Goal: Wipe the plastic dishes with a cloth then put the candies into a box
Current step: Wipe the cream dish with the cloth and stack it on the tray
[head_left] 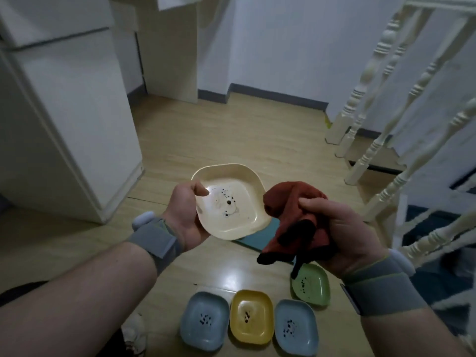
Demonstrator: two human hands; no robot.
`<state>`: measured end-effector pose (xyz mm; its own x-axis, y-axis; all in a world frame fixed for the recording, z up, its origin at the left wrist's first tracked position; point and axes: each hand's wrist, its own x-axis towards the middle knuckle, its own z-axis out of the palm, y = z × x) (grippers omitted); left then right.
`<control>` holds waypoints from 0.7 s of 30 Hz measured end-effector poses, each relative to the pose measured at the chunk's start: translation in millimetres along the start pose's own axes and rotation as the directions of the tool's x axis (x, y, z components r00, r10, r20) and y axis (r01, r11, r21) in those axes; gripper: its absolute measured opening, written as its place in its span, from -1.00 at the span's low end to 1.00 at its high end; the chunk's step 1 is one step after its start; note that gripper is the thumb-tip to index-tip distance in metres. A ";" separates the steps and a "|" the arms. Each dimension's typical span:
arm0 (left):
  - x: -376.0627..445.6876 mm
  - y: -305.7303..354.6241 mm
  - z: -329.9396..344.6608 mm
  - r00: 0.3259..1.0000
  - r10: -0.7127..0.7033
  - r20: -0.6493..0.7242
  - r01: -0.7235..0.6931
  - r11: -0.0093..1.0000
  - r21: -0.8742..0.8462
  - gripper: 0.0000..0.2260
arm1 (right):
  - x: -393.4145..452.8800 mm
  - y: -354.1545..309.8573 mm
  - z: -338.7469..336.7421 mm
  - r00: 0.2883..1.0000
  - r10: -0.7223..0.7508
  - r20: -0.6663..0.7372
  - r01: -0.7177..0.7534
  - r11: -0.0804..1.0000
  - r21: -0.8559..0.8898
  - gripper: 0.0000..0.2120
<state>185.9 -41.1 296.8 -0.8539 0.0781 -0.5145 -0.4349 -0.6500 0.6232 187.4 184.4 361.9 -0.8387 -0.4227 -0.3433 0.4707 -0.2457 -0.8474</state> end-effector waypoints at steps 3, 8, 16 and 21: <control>4.7 4.4 9.1 0.995 0.056 0.077 -0.055 0.998 -0.006 -0.47 | 9.2 2.5 -8.5 1.000 -0.010 -0.028 0.007 0.996 -0.091 -0.48; 10.8 3.9 13.3 0.990 0.068 0.125 -0.069 0.998 0.006 -0.39 | 25.8 5.0 -12.7 0.996 -0.034 -0.081 0.023 0.991 -0.135 -0.45; 19.9 -10.4 14.2 0.989 0.086 0.119 -0.097 0.991 0.094 -0.40 | 35.2 0.6 -0.3 0.979 -0.128 -0.159 0.097 0.977 -0.191 -0.62; 22.9 -14.6 17.0 0.992 0.066 0.104 -0.075 0.994 0.080 -0.50 | 47.6 2.8 -4.0 0.947 -0.190 -0.259 0.138 0.969 -0.208 -0.70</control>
<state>167.8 -17.0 285.9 -0.9060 0.1130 -0.4079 -0.3912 -0.5914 0.7051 147.7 167.1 341.5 -0.9547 -0.1273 -0.2690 0.2836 -0.1151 -0.9520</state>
